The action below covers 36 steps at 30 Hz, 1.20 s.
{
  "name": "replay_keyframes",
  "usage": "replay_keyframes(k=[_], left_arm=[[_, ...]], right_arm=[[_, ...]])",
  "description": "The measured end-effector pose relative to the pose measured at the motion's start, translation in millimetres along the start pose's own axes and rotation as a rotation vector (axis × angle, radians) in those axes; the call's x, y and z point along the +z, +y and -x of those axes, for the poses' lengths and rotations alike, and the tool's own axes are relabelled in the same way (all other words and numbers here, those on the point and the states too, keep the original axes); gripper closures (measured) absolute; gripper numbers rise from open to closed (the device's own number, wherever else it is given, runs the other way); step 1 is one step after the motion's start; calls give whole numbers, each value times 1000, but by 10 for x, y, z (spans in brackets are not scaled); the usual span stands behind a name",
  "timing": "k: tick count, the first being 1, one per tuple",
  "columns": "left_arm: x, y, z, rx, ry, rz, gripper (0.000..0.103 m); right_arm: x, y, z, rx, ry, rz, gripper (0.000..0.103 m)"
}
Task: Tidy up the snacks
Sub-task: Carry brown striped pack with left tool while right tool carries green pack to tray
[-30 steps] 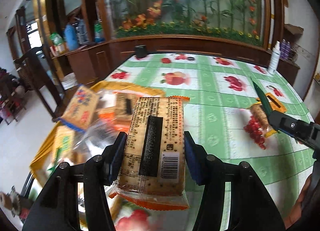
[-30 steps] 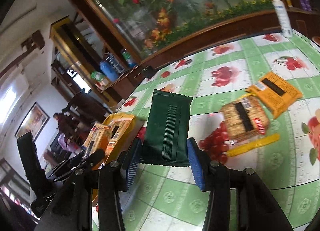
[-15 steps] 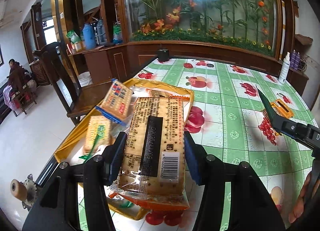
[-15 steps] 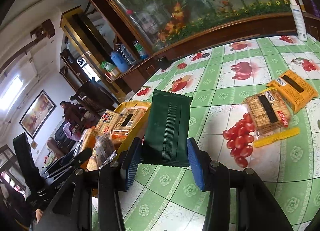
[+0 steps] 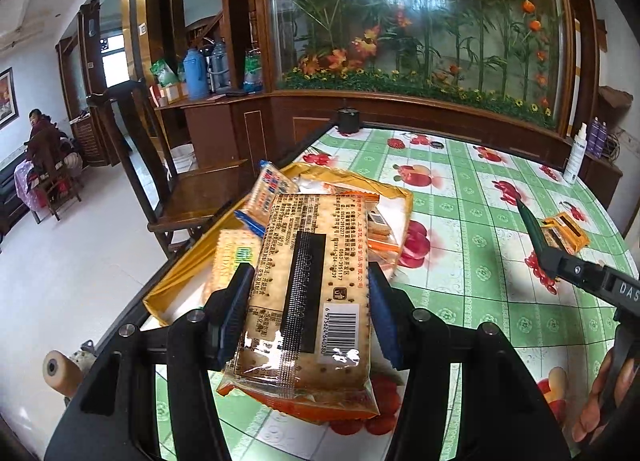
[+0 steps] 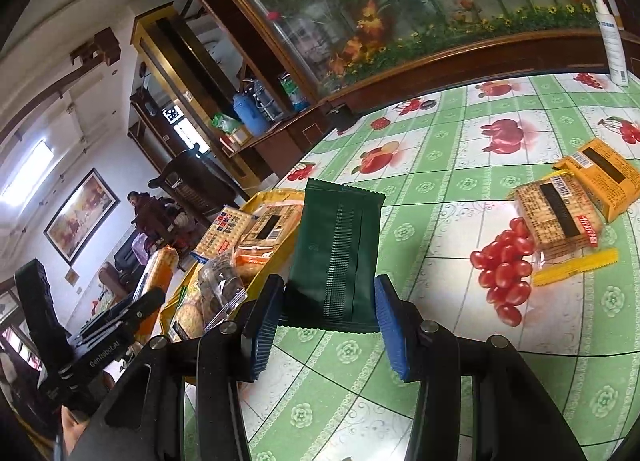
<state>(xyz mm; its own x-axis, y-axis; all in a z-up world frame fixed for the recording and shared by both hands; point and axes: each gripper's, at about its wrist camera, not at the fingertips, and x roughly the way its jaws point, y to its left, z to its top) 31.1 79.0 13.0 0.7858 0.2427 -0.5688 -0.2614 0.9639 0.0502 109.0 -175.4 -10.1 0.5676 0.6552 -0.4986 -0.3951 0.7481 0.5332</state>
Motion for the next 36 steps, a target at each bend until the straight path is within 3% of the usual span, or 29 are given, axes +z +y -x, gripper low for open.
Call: replay_keyframes(k=[24,36], left_arm=[[45,391,-64,30,-4,66,49],[64,755,-167,65,12,124,49]], right_arm=[[-110,620,-490,134,73,60,56],[5,1165,-960,184,99,82,56]])
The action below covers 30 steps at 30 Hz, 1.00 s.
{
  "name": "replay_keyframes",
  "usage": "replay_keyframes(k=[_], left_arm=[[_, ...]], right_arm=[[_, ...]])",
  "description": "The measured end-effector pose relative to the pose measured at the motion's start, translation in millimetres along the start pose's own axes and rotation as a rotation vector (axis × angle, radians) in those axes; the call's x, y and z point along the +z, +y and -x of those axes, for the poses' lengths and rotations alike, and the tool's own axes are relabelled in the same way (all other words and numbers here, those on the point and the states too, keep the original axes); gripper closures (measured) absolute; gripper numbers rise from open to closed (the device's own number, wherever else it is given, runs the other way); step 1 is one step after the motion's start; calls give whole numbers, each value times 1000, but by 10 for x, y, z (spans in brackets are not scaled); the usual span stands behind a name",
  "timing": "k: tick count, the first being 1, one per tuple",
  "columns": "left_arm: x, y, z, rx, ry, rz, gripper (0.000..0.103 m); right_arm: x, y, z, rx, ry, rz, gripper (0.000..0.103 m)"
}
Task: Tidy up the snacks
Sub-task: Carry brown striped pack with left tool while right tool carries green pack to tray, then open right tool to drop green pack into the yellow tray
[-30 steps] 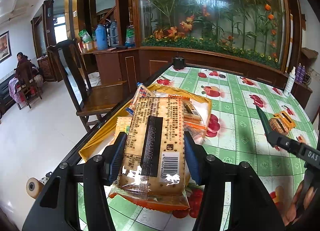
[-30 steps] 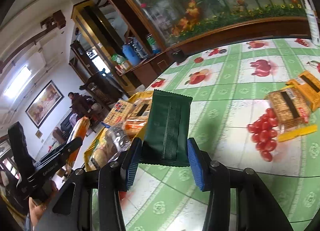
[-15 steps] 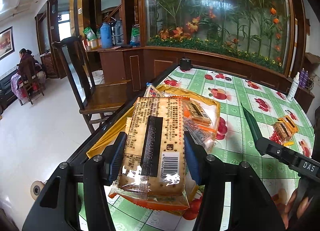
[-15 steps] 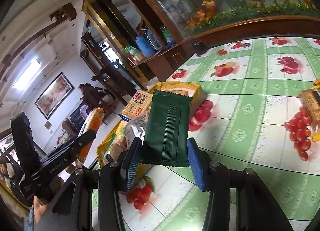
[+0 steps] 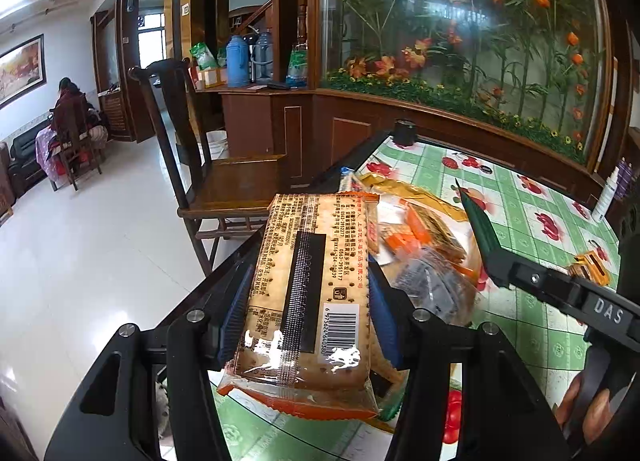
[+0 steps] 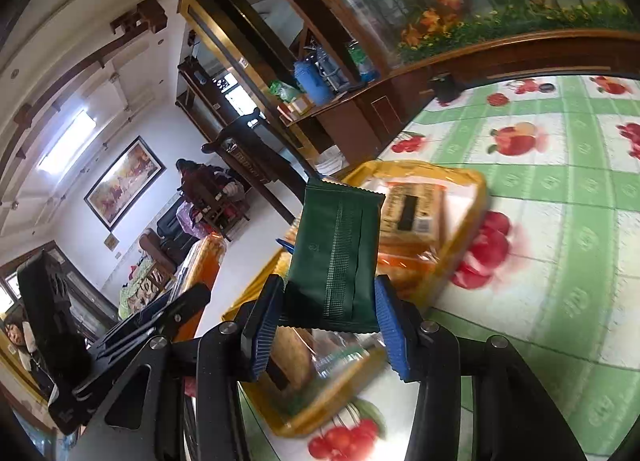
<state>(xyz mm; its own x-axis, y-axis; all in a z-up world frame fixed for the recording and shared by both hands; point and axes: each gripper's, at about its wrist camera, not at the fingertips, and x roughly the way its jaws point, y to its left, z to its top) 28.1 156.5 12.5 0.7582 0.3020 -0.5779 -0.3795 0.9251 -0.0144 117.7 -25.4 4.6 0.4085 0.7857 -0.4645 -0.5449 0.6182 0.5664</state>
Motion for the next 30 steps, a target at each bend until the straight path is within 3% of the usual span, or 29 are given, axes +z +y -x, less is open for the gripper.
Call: replay_keyframes(k=[14,30], left_arm=[[212,-37,-301,-4,27,0,49],[146,-226,-529,-21,106,-46,49]], right_arm=[[405,-36,-378,-92,22,-3,56],[495,26,-1007,-145,115,26,56]])
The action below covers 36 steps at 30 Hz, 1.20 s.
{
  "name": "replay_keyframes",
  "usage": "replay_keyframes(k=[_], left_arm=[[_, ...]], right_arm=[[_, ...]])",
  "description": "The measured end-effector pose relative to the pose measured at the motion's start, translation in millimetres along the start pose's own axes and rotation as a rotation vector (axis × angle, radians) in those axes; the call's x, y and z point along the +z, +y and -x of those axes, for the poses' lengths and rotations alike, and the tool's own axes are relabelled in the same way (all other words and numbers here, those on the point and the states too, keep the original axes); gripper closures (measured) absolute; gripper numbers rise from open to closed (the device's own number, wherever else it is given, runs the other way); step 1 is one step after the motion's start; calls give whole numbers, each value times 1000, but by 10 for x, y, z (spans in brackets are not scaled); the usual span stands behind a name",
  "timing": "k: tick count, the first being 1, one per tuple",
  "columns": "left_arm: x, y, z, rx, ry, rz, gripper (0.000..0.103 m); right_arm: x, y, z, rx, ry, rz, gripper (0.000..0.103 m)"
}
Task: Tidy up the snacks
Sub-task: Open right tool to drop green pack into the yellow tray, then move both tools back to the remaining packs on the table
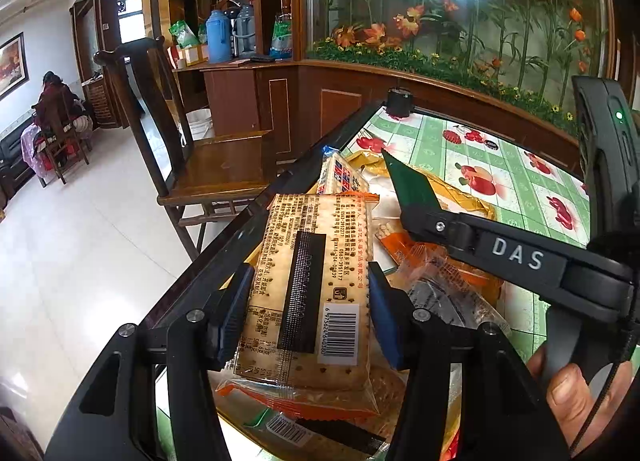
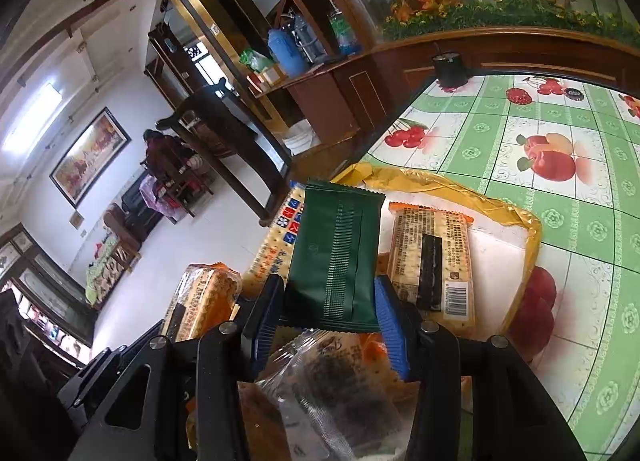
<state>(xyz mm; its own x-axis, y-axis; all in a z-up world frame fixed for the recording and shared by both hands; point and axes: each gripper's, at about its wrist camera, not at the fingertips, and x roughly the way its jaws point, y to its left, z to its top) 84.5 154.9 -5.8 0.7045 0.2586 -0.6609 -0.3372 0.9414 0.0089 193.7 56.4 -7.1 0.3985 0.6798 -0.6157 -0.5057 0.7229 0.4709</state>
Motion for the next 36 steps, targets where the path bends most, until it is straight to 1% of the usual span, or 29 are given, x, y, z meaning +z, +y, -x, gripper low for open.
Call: replay_keyframes(k=[9,10,15,17,19,21,22,24,25,27,28,31,33,34,36], left_arm=[[33,-34,-27,5,9,-14,49],[37,-37,-27,4,10,-15,49],[38,-50,-58,11,14,-20,49],[34,-61,-84,14,22,-24,49],[35,-68,-114,13,34,-25,49],[40,-76,-131,10,39,-17,49],[48,-87,-143,14,45,-17,48],[53,-97,-152,19,55,-16,40],[56,-106,-149,17,58,-15,32],[67,-135,-129,27,52,-23,23],[70,-149,-122,38,53,-27,15],[72,-182,-103,37,61,-25,13],[74,-200,-69,43,58,-24,6],[73,-206,-42,47,50,-22,0],[73,-218,-8,46,45,-17,0]], right_arm=[[0,-29,-63,-2,3,-12,53],[-2,-39,-55,-4,3,-16,50],[-23,-108,52,2,-14,-42,47],[-47,-166,162,8,-35,-62,44],[-96,-224,304,15,-57,-81,36],[-175,-304,496,15,-82,-93,30],[-200,-331,561,13,-90,-96,30],[-308,-427,751,8,-105,-101,30],[-341,-463,808,0,-108,-103,30],[-454,-582,971,-27,-114,-106,30],[-483,-625,1017,-39,-113,-107,30],[-609,-809,1235,-66,-124,-133,30],[-683,-939,1398,-89,-142,-149,30],[-699,-986,1455,-97,-148,-152,30],[-758,-1107,1610,-114,-168,-172,30]])
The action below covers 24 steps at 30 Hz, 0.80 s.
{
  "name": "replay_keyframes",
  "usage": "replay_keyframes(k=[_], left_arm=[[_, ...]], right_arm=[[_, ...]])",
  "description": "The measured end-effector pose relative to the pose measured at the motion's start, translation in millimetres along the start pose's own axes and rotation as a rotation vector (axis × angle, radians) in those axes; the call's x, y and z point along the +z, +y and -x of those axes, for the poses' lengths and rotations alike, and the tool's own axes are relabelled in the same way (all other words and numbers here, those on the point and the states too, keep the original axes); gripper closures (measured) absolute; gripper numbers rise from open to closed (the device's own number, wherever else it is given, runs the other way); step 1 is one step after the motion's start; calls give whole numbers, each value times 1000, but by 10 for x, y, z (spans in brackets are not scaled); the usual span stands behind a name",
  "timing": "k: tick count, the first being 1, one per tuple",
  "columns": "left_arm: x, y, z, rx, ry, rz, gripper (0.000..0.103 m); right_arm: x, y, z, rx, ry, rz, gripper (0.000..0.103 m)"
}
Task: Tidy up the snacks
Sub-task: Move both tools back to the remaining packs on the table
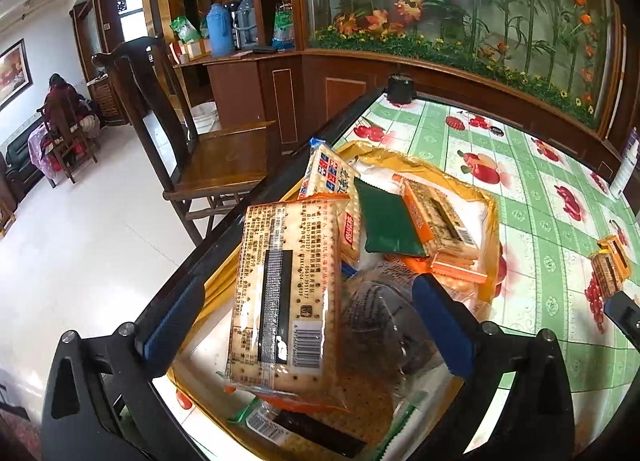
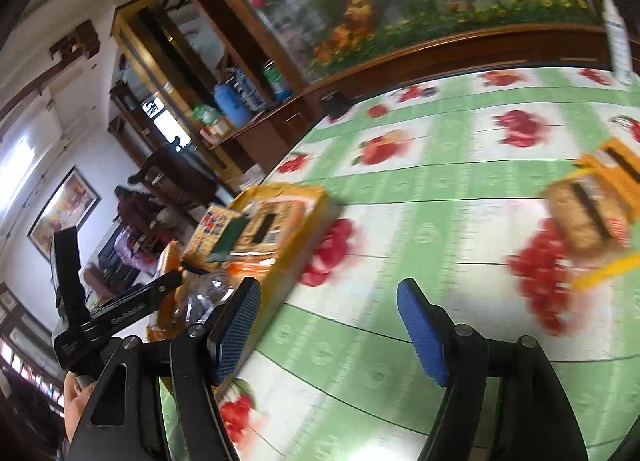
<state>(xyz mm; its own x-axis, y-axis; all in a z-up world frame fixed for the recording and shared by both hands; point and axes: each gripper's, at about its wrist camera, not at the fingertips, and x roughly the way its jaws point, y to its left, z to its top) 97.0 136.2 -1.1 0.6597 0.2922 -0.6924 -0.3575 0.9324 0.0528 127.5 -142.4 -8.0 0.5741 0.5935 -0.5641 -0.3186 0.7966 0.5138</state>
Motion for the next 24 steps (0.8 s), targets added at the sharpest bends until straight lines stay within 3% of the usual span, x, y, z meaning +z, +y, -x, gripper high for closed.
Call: replay_keyframes(k=[11,18,24], left_arm=[[25,-232,283,-16,-41,-39,0],[24,-625,486,-90,-75,-88,0],[-56,-1082,460,-173,-41,-147,0]], right_arm=[[37,-478,470,-34,-79,-88,30],[50,-755,740,-71,-129,-137,29],[63,-1084,1041,-158,-174,-161,27]])
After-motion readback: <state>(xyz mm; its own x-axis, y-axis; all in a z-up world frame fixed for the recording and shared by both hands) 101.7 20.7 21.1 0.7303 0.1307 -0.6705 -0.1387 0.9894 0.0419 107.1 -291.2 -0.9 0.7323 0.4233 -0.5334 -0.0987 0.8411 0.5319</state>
